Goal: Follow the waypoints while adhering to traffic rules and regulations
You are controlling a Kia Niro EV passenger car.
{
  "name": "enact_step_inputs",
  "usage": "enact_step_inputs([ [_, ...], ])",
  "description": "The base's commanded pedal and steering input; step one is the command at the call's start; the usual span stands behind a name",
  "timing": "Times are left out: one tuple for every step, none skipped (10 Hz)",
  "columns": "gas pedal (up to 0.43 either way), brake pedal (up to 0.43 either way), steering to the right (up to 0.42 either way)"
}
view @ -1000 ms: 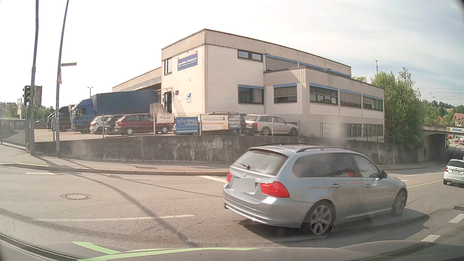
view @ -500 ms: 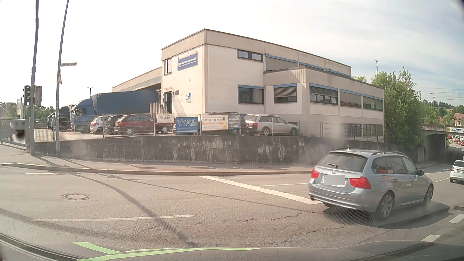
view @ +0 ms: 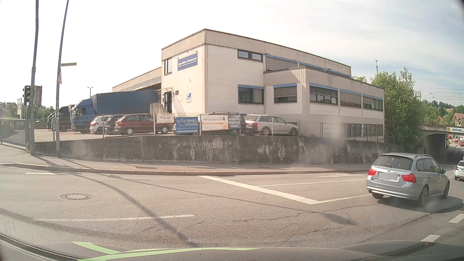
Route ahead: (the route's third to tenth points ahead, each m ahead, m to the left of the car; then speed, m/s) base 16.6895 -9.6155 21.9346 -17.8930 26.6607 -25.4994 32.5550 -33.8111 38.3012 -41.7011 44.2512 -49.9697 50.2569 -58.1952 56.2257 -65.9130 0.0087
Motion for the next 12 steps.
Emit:
enact_step_inputs([
  [0.0, 0.335, 0.411],
  [0.0, 0.335, 0.411],
  [0.0, 0.335, 0.411],
  [0.0, 0.335, 0.411],
  [0.0, 0.335, 0.411],
  [0.0, 0.335, 0.412],
  [0.0, 0.335, 0.412],
  [0.0, 0.335, 0.412],
  [0.0, 0.335, 0.412],
  [0.0, 0.335, 0.412],
  [0.0, 0.335, 0.412],
  [0.0, 0.335, 0.412],
])
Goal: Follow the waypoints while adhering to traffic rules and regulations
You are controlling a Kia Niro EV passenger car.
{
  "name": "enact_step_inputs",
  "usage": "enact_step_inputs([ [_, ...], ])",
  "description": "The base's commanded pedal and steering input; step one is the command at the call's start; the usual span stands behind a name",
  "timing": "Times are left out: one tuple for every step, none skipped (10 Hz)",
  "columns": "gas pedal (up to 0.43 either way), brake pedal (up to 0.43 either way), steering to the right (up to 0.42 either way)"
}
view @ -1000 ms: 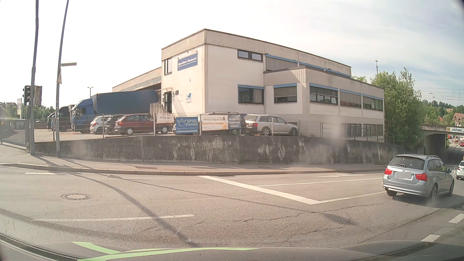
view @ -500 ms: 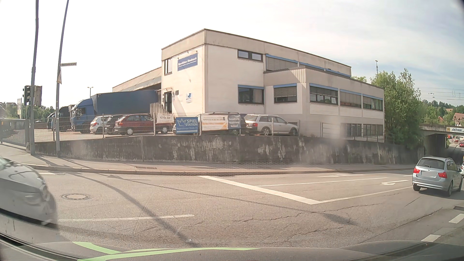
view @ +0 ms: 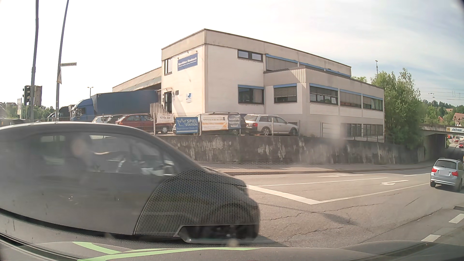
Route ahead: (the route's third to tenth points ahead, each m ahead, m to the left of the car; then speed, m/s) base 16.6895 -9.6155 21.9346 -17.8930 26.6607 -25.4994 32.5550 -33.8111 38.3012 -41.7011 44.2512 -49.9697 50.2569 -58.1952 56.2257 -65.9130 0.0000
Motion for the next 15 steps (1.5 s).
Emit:
enact_step_inputs([
  [0.0, 0.335, 0.412],
  [0.0, 0.335, 0.412],
  [0.0, 0.335, 0.412],
  [0.0, 0.335, 0.412],
  [0.0, 0.335, 0.412],
  [0.0, 0.335, 0.412],
  [0.0, 0.341, 0.412],
  [0.0, 0.335, 0.412],
  [0.0, 0.335, 0.412],
  [0.0, 0.335, 0.412],
  [0.0, 0.341, 0.412],
  [0.0, 0.335, 0.412],
  [0.0, 0.335, 0.412],
  [0.0, 0.335, 0.412],
  [0.0, 0.335, 0.412],
])
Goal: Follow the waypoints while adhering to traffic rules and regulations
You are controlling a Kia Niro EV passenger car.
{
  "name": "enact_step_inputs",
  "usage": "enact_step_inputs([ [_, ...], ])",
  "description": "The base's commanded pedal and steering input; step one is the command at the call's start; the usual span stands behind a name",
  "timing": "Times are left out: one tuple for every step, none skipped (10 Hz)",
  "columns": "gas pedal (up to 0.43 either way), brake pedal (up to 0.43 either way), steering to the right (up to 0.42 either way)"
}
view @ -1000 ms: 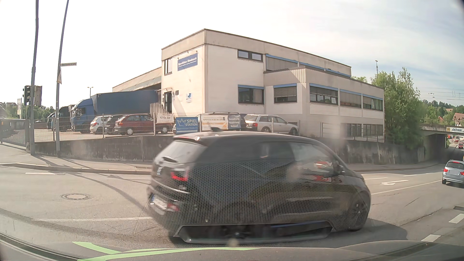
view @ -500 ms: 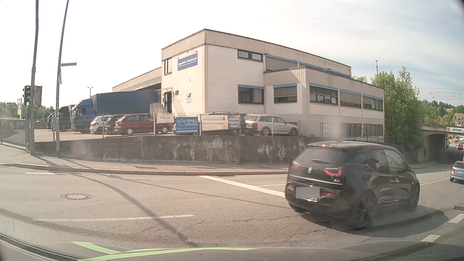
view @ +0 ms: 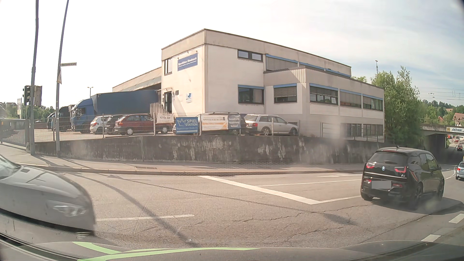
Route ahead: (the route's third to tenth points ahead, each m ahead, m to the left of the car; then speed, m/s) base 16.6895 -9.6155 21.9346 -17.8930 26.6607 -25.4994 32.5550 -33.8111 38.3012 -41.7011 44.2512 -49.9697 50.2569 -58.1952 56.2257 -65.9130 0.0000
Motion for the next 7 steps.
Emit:
enact_step_inputs([
  [0.0, 0.335, 0.412],
  [0.0, 0.341, 0.412],
  [0.0, 0.335, 0.412],
  [0.0, 0.335, 0.412],
  [0.0, 0.341, 0.412],
  [0.0, 0.335, 0.413],
  [0.0, 0.335, 0.413],
])
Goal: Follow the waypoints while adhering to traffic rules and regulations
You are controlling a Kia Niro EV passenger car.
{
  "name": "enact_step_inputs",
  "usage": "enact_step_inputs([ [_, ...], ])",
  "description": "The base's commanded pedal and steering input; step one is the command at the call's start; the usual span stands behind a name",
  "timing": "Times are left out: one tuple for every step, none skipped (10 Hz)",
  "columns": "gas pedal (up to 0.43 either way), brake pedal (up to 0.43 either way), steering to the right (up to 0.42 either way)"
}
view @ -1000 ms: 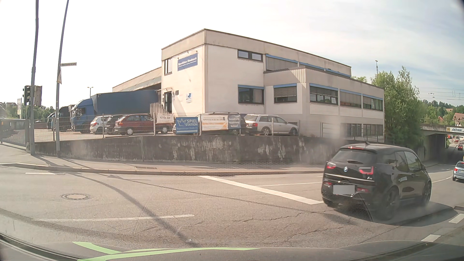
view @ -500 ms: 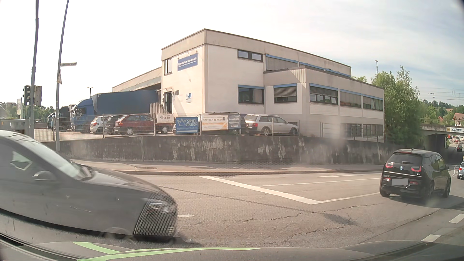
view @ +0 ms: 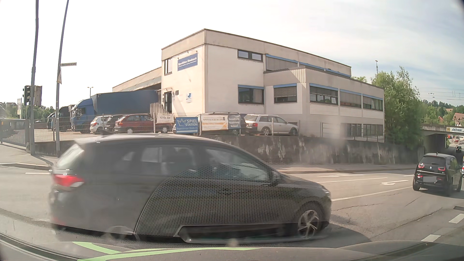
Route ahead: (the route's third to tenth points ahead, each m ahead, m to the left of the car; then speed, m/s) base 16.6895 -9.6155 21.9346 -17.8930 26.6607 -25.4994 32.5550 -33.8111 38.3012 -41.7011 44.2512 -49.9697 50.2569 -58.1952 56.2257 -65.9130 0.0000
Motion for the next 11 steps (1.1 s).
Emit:
enact_step_inputs([
  [0.0, 0.335, 0.414],
  [0.0, 0.335, 0.414],
  [0.0, 0.335, 0.414],
  [0.0, 0.335, 0.414],
  [0.0, 0.341, 0.414],
  [0.0, 0.335, 0.414],
  [0.0, 0.335, 0.414],
  [0.0, 0.335, 0.414],
  [0.0, 0.341, 0.414],
  [0.0, 0.335, 0.415],
  [0.0, 0.335, 0.414],
])
